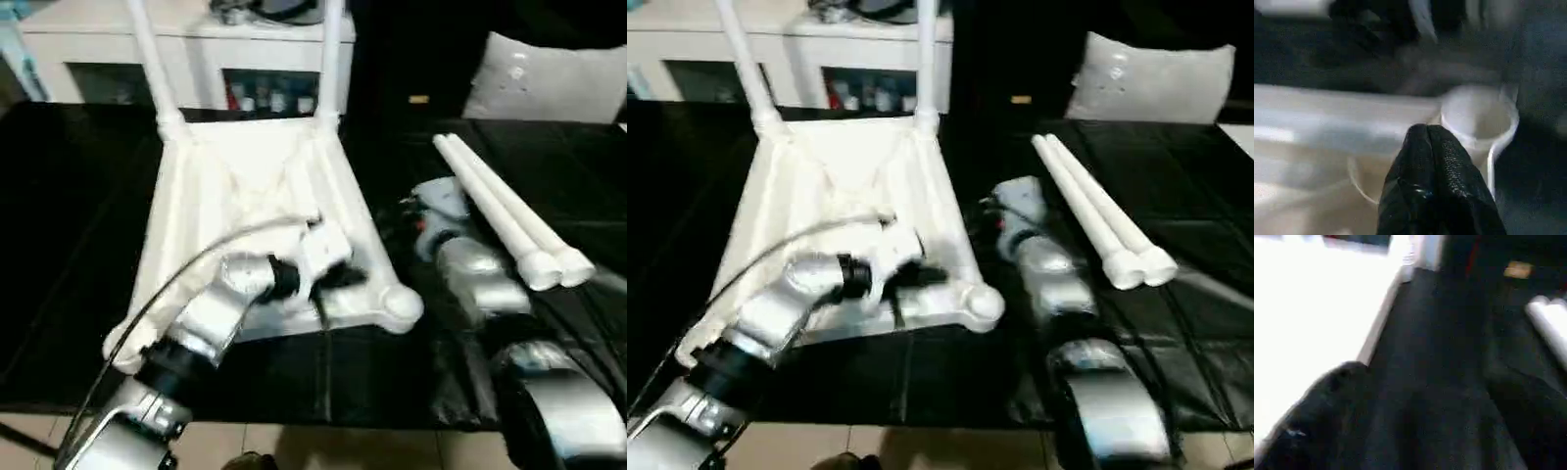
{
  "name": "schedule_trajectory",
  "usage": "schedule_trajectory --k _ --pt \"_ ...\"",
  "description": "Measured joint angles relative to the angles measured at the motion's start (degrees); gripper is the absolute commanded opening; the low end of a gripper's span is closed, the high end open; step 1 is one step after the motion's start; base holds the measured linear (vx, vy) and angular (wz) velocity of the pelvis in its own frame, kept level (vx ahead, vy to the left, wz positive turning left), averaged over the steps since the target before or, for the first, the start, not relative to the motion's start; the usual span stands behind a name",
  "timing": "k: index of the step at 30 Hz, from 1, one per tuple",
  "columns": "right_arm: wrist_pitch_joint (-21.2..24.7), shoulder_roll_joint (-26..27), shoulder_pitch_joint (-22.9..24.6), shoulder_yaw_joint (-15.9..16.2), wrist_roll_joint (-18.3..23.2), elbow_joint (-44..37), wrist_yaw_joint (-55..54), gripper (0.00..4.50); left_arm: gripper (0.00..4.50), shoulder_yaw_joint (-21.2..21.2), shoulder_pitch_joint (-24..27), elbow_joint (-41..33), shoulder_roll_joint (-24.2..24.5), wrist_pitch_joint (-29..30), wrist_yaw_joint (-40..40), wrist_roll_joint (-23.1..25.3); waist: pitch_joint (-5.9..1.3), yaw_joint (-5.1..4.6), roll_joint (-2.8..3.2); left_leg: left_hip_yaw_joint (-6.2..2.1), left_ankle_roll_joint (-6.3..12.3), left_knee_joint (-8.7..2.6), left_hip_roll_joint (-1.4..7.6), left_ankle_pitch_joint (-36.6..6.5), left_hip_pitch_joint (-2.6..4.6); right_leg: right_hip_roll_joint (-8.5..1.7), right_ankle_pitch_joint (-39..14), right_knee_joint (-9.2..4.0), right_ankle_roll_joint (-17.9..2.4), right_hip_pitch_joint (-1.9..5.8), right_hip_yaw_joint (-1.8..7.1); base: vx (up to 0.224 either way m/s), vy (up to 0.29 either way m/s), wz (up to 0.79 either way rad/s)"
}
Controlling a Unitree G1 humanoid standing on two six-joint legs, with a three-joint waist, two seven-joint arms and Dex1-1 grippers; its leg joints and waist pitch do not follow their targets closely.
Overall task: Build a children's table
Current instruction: Rotate table base, then move to table
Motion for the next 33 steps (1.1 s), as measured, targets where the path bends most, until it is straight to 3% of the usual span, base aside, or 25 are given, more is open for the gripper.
schedule_trajectory --k 1,5,7,10,13,16,17,19,20,22,23,24,25,26,27,28,29,30,31,32,33 --pt "1.36 -0.25 1.62 -0.24 0.44 -2.84 0.21 4.5 0.45 0.58 0.45 -0.95 -0.14 0.77 0.29 -0.75 0.0 -0.05 0.0 0.02 0.01 0.0 0.0 0.0 -0.03 0.0 0.02 0.01 0.03 -0.04 0.01 0.0 0.0 0.0" --pt "10.79 1.58 13.63 -0.99 4.39 -27.56 0.5 4.5 0.76 6.35 7.92 -9.35 -3.09 3.96 7.45 -3.61 0.01 -0.29 -0.01 0.04 0.06 -0.07 0.02 -0.03 -0.02 0.01 0.07 -0.09 0.14 -0.07 0.04 0.0 0.0 0.0" --pt "15.63 2.5 15.8 -0.8 6.67 -34.57 0.03 4.5 0.82 8.38 9.21 -10.79 -4.08 4.13 11.47 -3.79 0.03 -0.61 -0.03 0.04 0.04 -0.08 0.06 -0.02 0.0 0.04 0.16 -0.1 0.3 -0.09 0.05 0.0 0.0 0.0" --pt "20.77 2.9 20.78 1.25 8.57 -44.62 -1.06 4.5 1.11 13.2 11.28 -14.19 -5.03 4.24 18.62 -2.61 0.1 -0.71 -0.27 0.04 -0.01 -0.13 0.09 -0.03 0.18 0.05 0.14 -0.15 0.38 -0.01 0.04 0.0 0.0 0.0" --pt "24.15 4.76 29.18 3.2 8.66 -55.29 -2.83 4.5 1.25 18.61 16.51 -20.44 -6.19 5.63 26.16 0.22 0.23 -0.8 -0.86 -0.02 -0.27 -0.48 0.11 0.0 0.63 0.14 -0.04 -0.59 0.78 0.15 0.03 0.0 0.0 0.0" --pt "27.69 7.5 33.9 4.35 9.12 -61.0 -4.99 4.5 1.48 22.65 20.72 -23.46 -5.2 7.77 30.64 2.27 0.39 -1.8 -1.1 -0.97 -0.87 -0.75 0.7 0.31 0.66 1.1 0.1 -0.95 0.55 0.62 -0.27 -0.002 -0.023 0.03" --pt "28.36 7.67 34.98 4.33 9.53 -63.21 -5.56 4.5 1.57 22.67 22.15 -25.04 -5.04 8.02 31.32 2.54 0.37 -2.01 -1.22 -1.55 -1.28 -0.94 0.88 0.56 0.67 1.12 -0.06 -0.46 0.29 0.8 -1.15 -0.005 -0.069 0.09" --pt "28.8 7.65 35.24 4.44 9.87 -65.09 -5.8 4.5 1.57 22.07 23.23 -26.87 -5.31 8.73 32.21 2.89 0.31 -2.03 -1.58 -1.98 -2.28 -1.66 1.4 1.21 0.79 1.16 -0.41 1.12 -0.28 0.67 -1.73 -0.027 -0.146 0.13" --pt "28.55 7.22 35.26 4.93 9.74 -65.16 -5.7 4.5 1.57 21.74 23.21 -27.38 -5.61 9.15 32.83 3.04 0.05 -1.98 -2.41 -2.1 -3.0 -2.38 1.69 1.68 0.9 1.04 -1.08 1.13 -0.29 0.9 -1.55 -0.035 -0.178 0.1" --pt "28.3 6.13 35.26 5.59 9.49 -64.91 -5.48 4.5 1.57 21.44 23.19 -27.65 -6.05 9.35 33.71 3.34 -0.21 -2.16 -3.47 -2.53 -3.81 -3.41 2.47 2.03 1.07 1.7 -0.95 1.08 -0.91 0.34 -2.45 -0.058 -0.26 0.02" --pt "28.4 5.32 35.26 5.55 9.21 -64.91 -5.46 4.5 1.57 20.9 23.15 -27.74 -6.5 9.51 34.04 3.6 -0.02 -2.11 -3.84 -2.5 -3.41 -1.93 2.43 0.16 0.63 2.24 -0.42 0.4 -2.2 0.2 -3.13 -0.067 -0.267 0.01" --pt "28.63 5.06 35.55 5.27 9.02 -64.87 -5.51 4.5 1.57 20.18 23.19 -27.75 -6.7 9.69 34.31 3.7 0.21 -1.86 -4.18 -2.28 -1.03 3.4 2.28 -2.9 -0.11 2.41 -0.08 0.16 -2.84 0.65 -3.08 -0.023 -0.24 -0.01" --pt "29.07 5.08 35.88 5.12 8.83 -64.89 -5.57 4.5 1.57 19.28 23.25 -27.76 -7.09 9.97 34.44 3.78 0.36 -1.76 -4.39 -2.2 0.85 8.04 1.61 -4.09 -0.25 2.71 0.25 -0.29 -3.45 1.01 -3.05 -0.001 -0.217 -0.04" --pt "29.6 5.21 36.28 5.1 8.65 -65.36 -5.61 4.5 1.72 18.49 23.21 -28.14 -7.41 10.12 34.54 3.89 0.14 -2.06 -4.3 -2.49 2.05 10.14 0.41 -4.9 0.73 3.32 0.78 -1.04 -4.28 0.97 -3.45 -0.001 -0.217 -0.04" --pt "30.22 5.25 36.56 5.04 8.56 -66.34 -5.76 4.5 1.84 18.08 23.13 -28.98 -7.39 10.27 34.67 3.94 0.03 -2.53 -3.96 -2.74 2.81 9.4 -0.35 -5.47 1.76 4.1 1.2 -1.57 -4.69 0.67 -4.2 -0.041 -0.186 0.07" --pt "30.75 5.16 36.81 5.15 8.5 -67.17 -5.83 4.5 1.84 17.96 23.12 -29.58 -7.32 10.35 34.7 3.94 -0.26 -2.89 -2.99 -3.02 3.03 6.83 -0.28 -7.56 2.81 5.4 1.84 -2.55 -4.83 0.48 -5.21 -0.05 -0.168 0.23" --pt "31.34 5.54 36.82 5.23 8.41 -67.27 -6.01 4.5 1.95 18.15 23.11 -29.7 -7.01 10.54 34.9 3.96 -0.44 -3.37 -2.44 -4.05 -1.95 4.45 1.43 -7.83 3.26 6.42 2.49 -3.8 -4.81 0.16 -6.99 -0.05 -0.168 0.23" --pt "31.48 5.54 36.8 6.15 8.44 -67.27 -6.1 4.5 2.09 18.22 23.53 -29.54 -6.86 10.77 35.18 4.01 -0.53 -3.59 -2.48 -4.45 -2.96 4.04 2.16 -7.32 3.18 6.15 1.33 -1.62 -3.7 -0.79 -7.66 -0.045 -0.181 0.13" --pt "31.5 5.61 36.72 7.25 8.5 -67.32 -6.08 4.5 2.09 18.47 23.91 -29.42 -6.5 11.03 35.42 4.1 -0.61 -3.75 -2.4 -4.89 -3.52 3.96 2.85 -6.99 3.13 5.26 -0.68 4.49 -1.68 -2.37 -7.49 -0.049 -0.177 0.02" --pt "31.53 5.46 36.91 7.82 8.53 -67.34 -6.01 4.5 2.28 19.09 24.04 -29.29 -6.19 11.12 35.83 4.21 -0.82 -3.48 -2.06 -5.37 -4.25 3.75 3.62 -6.4 2.86 3.84 -1.67 9.89 -1.2 -4.26 -5.42 -0.049 -0.177 0.02" --pt "31.5 5.06 36.75 7.93 8.5 -67.49 -5.88 4.5 2.36 19.61 24.0 -29.3 -6.19 11.14 35.93 4.17 -0.97 -3.46 -2.31 -5.73 -4.78 3.56 3.86 -5.99 2.69 2.05 -1.7 9.62 -1.41 -4.44 -3.74 -0.065 -0.183 0.09"
